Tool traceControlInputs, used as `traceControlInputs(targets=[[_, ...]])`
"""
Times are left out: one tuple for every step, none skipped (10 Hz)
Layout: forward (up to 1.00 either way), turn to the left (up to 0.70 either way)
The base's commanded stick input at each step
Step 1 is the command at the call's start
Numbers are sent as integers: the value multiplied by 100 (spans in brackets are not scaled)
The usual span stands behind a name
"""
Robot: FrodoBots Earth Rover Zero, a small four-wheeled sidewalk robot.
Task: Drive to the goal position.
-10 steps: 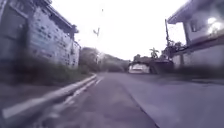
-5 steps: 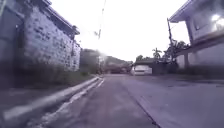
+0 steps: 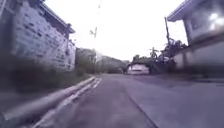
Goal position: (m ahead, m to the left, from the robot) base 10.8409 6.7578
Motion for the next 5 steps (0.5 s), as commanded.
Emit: traceControlInputs(targets=[[70,-35],[70,-33],[70,-9],[70,-4],[70,0]])
